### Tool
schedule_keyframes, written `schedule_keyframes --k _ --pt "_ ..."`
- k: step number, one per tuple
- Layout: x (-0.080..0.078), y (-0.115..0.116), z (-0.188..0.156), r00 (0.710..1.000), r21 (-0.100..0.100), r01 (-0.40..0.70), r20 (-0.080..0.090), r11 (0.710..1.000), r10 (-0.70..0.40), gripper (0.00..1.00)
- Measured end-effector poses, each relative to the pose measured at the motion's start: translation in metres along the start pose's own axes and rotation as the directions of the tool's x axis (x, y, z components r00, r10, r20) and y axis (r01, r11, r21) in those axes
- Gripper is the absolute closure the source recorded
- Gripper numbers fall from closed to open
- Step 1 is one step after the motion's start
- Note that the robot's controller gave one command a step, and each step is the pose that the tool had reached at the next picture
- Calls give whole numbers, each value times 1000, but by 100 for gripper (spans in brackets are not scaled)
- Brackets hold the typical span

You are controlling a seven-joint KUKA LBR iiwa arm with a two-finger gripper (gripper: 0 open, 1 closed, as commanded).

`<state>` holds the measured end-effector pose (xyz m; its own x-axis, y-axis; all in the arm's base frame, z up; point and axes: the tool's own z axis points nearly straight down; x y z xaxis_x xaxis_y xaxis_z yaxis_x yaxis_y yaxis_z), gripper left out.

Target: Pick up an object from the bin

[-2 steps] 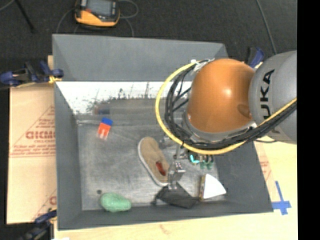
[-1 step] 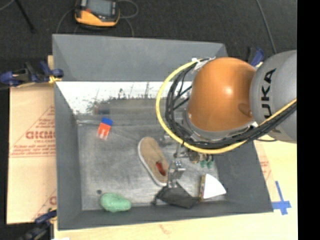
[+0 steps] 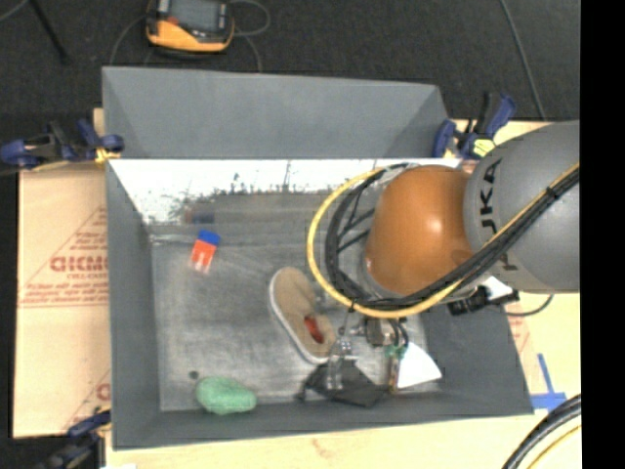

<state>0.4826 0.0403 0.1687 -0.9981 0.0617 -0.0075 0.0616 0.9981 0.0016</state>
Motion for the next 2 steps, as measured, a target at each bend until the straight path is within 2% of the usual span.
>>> schedule_keyframes --k 1,2 --pt "-13 -39 8 996 2 -93 -8 996 93 0" --pt "3 -35 23 977 3 -215 -5 977 215 0"
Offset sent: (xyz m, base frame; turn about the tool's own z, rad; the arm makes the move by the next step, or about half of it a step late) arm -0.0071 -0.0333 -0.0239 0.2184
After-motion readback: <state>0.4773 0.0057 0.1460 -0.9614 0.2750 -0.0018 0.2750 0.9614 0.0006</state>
